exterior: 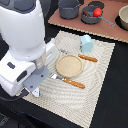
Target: Interact with the objects in diverse but meaningful ways.
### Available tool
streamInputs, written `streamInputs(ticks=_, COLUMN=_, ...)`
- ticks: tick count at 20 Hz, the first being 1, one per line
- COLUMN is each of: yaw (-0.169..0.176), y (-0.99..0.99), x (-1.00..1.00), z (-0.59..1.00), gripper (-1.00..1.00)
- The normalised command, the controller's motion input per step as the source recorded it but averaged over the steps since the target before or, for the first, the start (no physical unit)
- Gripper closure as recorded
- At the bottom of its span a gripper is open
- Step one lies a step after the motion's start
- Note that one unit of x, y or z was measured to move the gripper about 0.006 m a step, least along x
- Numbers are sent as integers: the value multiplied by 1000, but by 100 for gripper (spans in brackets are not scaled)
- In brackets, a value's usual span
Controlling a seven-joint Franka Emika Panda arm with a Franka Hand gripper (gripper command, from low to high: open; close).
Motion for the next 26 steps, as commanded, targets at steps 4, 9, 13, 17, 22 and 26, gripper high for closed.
streamInputs(ticks=4, yaw=2, y=-36, x=-393, z=-369, gripper=-100)
streamInputs(ticks=9, yaw=0, y=-61, x=-562, z=-359, gripper=-100)
streamInputs(ticks=13, yaw=0, y=-14, x=-419, z=-314, gripper=-100)
streamInputs(ticks=17, yaw=0, y=0, x=-284, z=-267, gripper=100)
streamInputs(ticks=22, yaw=0, y=0, x=-175, z=-238, gripper=100)
streamInputs(ticks=26, yaw=0, y=0, x=-68, z=-204, gripper=100)
